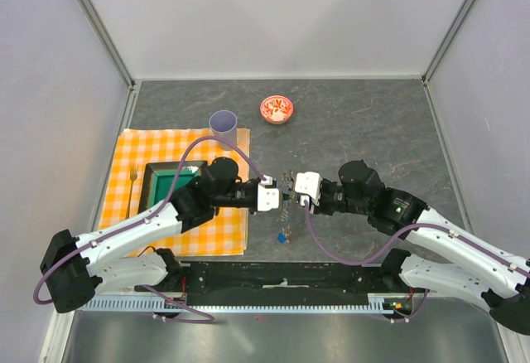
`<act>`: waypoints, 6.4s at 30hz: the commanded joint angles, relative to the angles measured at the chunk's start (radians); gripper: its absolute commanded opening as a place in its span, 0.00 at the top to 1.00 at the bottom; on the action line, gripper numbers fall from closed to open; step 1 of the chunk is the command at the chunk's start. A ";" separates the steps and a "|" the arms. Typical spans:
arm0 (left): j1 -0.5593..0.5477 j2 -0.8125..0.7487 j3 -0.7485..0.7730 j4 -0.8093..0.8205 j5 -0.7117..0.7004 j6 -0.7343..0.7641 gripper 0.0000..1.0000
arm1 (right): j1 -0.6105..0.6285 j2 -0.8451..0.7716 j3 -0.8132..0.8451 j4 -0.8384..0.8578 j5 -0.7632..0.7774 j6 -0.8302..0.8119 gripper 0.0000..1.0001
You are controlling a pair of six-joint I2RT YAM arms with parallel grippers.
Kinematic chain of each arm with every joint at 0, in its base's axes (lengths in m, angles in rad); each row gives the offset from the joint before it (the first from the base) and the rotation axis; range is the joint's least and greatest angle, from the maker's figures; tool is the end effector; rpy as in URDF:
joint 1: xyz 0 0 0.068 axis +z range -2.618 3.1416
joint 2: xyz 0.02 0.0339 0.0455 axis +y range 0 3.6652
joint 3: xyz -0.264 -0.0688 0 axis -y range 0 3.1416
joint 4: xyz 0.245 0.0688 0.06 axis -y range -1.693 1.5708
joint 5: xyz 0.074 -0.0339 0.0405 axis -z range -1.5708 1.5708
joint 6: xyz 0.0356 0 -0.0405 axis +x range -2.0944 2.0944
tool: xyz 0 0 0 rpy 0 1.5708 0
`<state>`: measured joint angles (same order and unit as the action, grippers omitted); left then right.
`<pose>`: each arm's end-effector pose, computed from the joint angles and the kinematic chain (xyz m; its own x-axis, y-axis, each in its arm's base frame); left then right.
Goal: Put the keys on the keyring
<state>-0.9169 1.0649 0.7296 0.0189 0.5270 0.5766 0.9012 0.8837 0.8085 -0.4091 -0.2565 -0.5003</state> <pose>0.1334 -0.2036 0.2879 0.3738 0.2868 -0.8820 0.9220 -0.0119 0.3869 0.1154 0.1603 0.3085 0.1771 -0.5239 -0.8332 -0.9264 0.1972 -0.3209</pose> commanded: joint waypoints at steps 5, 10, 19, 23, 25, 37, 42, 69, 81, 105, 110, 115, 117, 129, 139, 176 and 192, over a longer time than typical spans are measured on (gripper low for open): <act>-0.002 -0.022 0.008 0.088 0.037 -0.029 0.98 | 0.004 0.018 0.043 0.009 -0.067 -0.023 0.69; -0.002 -0.019 0.010 0.087 0.051 -0.031 0.98 | 0.004 0.021 0.049 0.016 -0.082 -0.024 0.75; -0.002 -0.017 0.014 0.078 0.057 -0.027 0.98 | 0.004 0.027 0.047 0.038 -0.101 -0.017 0.81; -0.002 -0.017 0.016 0.075 0.059 -0.029 0.98 | 0.004 0.031 0.047 0.042 -0.105 -0.017 0.84; -0.002 -0.019 0.017 0.072 0.059 -0.026 0.98 | 0.004 0.031 0.046 0.044 -0.107 -0.017 0.86; -0.002 0.029 0.071 -0.013 0.024 -0.006 0.98 | 0.004 0.026 0.055 0.044 -0.109 -0.015 1.00; -0.002 0.072 0.117 -0.103 0.002 -0.006 0.98 | 0.005 0.027 0.057 0.044 -0.107 -0.017 1.00; 0.049 0.101 0.237 -0.148 -0.122 -0.256 0.98 | 0.005 0.017 0.032 0.047 -0.092 -0.029 1.00; 0.062 0.043 0.200 -0.024 -0.143 -0.463 0.98 | 0.011 0.006 0.017 0.053 -0.093 -0.024 1.00; 0.078 -0.056 -0.229 0.837 -0.254 -0.768 0.98 | 0.033 0.017 -0.020 0.165 -0.156 0.063 0.99; 0.076 -0.031 -0.294 0.949 -0.239 -0.713 0.98 | 0.033 0.017 -0.005 0.165 -0.101 0.140 0.84; 0.076 0.000 -0.390 1.094 -0.213 -0.638 0.98 | -0.002 0.001 0.046 0.156 -0.016 0.285 0.71; 0.076 0.012 -0.417 1.170 -0.217 -0.621 0.98 | -0.051 0.006 0.075 0.133 -0.099 0.299 0.66; 0.078 0.075 -0.446 1.316 -0.148 -0.624 0.98 | -0.278 0.051 -0.012 0.355 -0.470 0.411 0.72; 0.076 0.087 -0.435 1.325 -0.071 -0.626 0.98 | -0.301 0.067 -0.066 0.503 -0.601 0.370 0.73; 0.078 0.046 -0.426 1.293 -0.016 -0.594 0.92 | -0.303 0.083 -0.062 0.434 -0.656 0.338 1.00; 0.073 -0.059 -0.450 0.899 -0.168 -0.339 0.62 | -0.105 0.276 0.411 -0.332 -0.013 0.003 1.00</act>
<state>-0.8421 1.0412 0.2867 0.9489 0.3943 0.1455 0.6941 1.1103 1.0767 -0.5636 -0.5106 -0.3614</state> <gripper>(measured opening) 0.374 0.006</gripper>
